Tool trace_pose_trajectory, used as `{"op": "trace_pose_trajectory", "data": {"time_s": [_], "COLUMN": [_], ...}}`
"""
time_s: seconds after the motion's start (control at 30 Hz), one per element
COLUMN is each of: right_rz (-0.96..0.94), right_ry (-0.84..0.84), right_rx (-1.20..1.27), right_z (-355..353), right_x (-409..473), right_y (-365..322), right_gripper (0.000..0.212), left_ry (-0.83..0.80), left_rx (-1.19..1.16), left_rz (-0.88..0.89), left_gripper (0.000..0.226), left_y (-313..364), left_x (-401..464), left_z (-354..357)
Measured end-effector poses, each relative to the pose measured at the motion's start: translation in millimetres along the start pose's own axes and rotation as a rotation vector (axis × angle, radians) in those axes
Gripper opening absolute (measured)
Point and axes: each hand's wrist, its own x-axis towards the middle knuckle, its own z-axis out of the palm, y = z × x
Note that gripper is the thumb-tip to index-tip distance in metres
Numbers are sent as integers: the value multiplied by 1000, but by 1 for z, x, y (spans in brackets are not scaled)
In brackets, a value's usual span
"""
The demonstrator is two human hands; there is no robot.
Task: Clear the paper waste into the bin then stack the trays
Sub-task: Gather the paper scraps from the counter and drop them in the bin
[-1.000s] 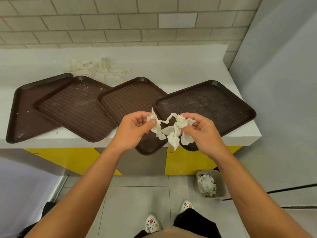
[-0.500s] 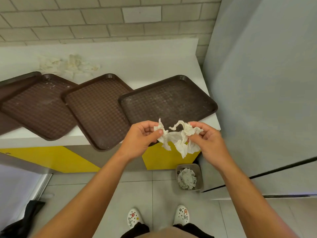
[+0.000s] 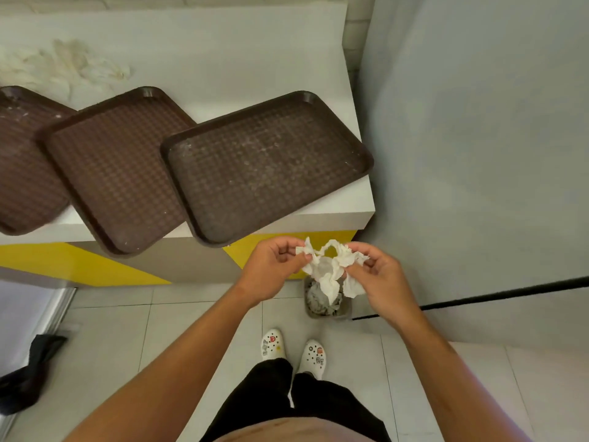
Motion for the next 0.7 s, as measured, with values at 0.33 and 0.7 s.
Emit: {"op": "trace_pose_trajectory", "data": {"time_s": [0.33, 0.7], "right_rz": [179, 363], "right_ry": [98, 217], "right_rx": [-45, -180], "right_z": [6, 0], "right_x": [54, 132], "right_y": [106, 262], "right_gripper": [29, 29], "left_ry": [22, 1], "left_rx": [11, 85], "left_rz": [-152, -316], "left_gripper": [18, 25], "left_y": [-115, -272], "left_x": [52, 127], "left_z": [26, 55]}}
